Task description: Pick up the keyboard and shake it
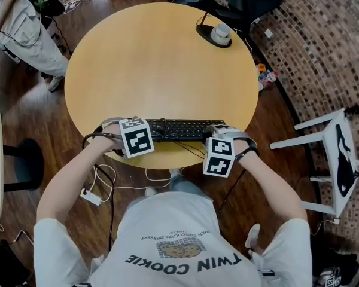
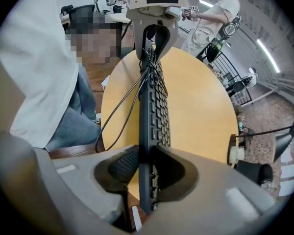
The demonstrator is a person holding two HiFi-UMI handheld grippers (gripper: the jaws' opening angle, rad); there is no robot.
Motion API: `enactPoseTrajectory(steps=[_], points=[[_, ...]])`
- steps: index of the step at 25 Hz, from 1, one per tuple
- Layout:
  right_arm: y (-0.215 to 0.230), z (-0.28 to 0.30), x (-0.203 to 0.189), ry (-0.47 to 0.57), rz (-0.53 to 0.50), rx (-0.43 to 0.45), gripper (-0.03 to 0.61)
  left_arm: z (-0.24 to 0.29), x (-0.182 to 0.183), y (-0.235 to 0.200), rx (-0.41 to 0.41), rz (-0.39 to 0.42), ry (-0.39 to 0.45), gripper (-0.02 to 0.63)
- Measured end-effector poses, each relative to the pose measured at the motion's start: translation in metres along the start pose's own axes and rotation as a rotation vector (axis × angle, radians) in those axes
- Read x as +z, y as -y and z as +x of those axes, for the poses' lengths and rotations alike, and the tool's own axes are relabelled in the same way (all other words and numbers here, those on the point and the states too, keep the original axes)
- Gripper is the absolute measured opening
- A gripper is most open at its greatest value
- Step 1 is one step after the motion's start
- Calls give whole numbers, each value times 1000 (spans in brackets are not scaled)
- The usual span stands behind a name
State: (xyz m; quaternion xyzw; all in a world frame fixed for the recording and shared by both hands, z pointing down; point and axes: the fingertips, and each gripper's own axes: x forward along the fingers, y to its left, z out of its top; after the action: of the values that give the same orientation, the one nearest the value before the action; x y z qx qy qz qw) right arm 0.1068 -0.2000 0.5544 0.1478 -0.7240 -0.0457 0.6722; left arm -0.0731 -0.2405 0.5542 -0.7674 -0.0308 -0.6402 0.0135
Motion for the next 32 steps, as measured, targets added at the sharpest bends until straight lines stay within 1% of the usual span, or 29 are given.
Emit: enactPoseTrajectory(steps=[3,6,9,11,17,20,24,28,30,32], points=[[7,-6,2,11,20,91,103,-6,2,-6,-68,3,-19,155],[14,-14,6,20,39,209,103,-13,0,-13,-134,8,-53,146],[21,-23,3,15,63,347,103,-22,0,-15,-240,4,-59,140],[26,-26,0,15,85,418,103,-27,1,-16,-299,-6,-65,137],[49,-24,2,7,90,575,103,-32,3,-30,-391,-17,-116,129],[63,-23,2,25,102,644,103,-36,5,-41,-405,-22,-124,120],[83,-18,1,79,129,717,103,-36,8,-59,-388,-26,-112,114],[95,-10,-1,111,119,777,103,-34,11,-68,-386,-20,-118,110],[102,-6,-2,124,114,805,103,-33,12,-75,-364,-13,-137,110],[111,-1,-3,134,117,832,103,-32,13,-86,-325,-5,-159,103]])
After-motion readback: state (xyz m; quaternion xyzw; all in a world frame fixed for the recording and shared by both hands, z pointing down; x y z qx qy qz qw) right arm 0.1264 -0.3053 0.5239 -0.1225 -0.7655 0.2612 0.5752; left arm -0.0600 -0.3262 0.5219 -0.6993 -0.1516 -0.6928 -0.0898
